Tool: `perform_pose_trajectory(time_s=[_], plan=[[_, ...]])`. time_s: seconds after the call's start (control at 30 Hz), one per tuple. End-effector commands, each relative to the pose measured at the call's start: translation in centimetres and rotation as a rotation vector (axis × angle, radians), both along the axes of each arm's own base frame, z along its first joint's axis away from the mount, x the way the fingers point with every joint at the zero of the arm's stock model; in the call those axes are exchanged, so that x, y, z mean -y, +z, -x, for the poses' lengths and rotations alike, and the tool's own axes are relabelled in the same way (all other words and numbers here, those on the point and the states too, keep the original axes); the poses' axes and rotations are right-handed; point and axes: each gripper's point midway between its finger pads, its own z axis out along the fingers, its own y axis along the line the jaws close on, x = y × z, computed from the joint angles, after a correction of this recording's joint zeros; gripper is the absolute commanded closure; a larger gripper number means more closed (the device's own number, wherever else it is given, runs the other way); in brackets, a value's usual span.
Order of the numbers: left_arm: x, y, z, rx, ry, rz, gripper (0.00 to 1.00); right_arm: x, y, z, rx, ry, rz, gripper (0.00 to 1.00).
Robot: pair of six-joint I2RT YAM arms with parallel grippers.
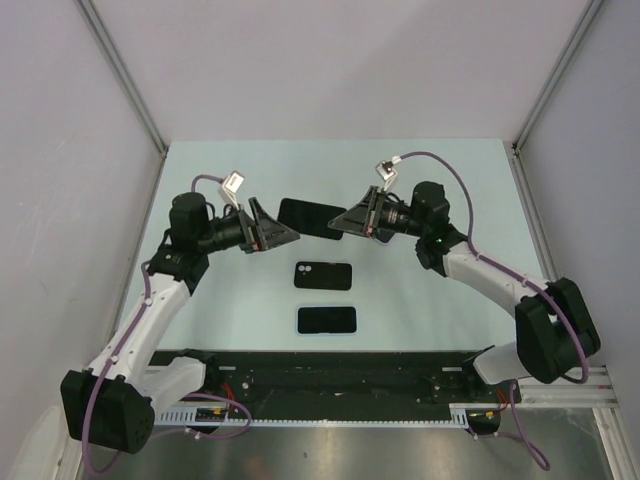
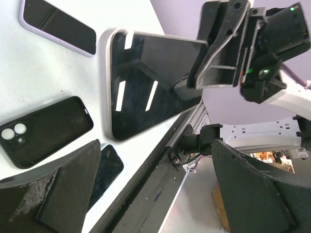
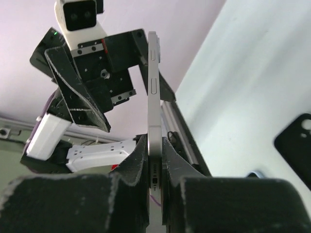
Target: Put the phone into the phone case
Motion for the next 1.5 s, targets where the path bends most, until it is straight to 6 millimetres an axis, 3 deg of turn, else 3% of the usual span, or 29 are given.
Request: perform_pose_trajectory(time_s=[0.0,0.33,0.43,0.57,0.63,0.8,1.03,1.13,1.47], plan=[[-0.5,-0.1,0.0,0.061,0.007,-0.013,0.0,3.0,1.3,-0.5,0.078,-0.09,0.093,1.0],[-1.4,-3.9,-0.4,0.005,0.071,-0.07,0.0,6.6,-2.3,0.7,0.029,-0.141,0.27,0.93],[-2.0,-5.4,-0.6,-0.015,0.1,-0.11,0.0,7.3,-4.4,1.5,-0.02,-0.133,0.315,0.93],[-3.1,-8.1,-1.1,-0.047,0.157,-0.196,0.0,7.4,-6.6,2.4,-0.087,-0.122,0.32,0.92],[-3.4,-9.2,-1.1,-0.073,0.171,-0.222,0.0,7.2,-6.8,2.5,-0.106,-0.122,0.28,0.91],[-5.0,-13.6,-1.7,-0.203,0.246,-0.335,0.0,6.6,-9.4,3.1,-0.194,-0.099,0.272,0.92],[-5.2,-18.2,-1.4,-0.38,0.227,-0.397,0.0,5.8,-11.4,3.2,-0.273,-0.057,0.282,0.92],[-5.2,-19.2,-1.3,-0.42,0.225,-0.407,0.0,5.5,-11.6,3.2,-0.291,-0.037,0.267,0.92],[-5.0,-18.9,-2.6,-0.423,0.236,-0.409,0.0,5.1,-12.8,2.5,-0.328,-0.023,0.257,0.93]])
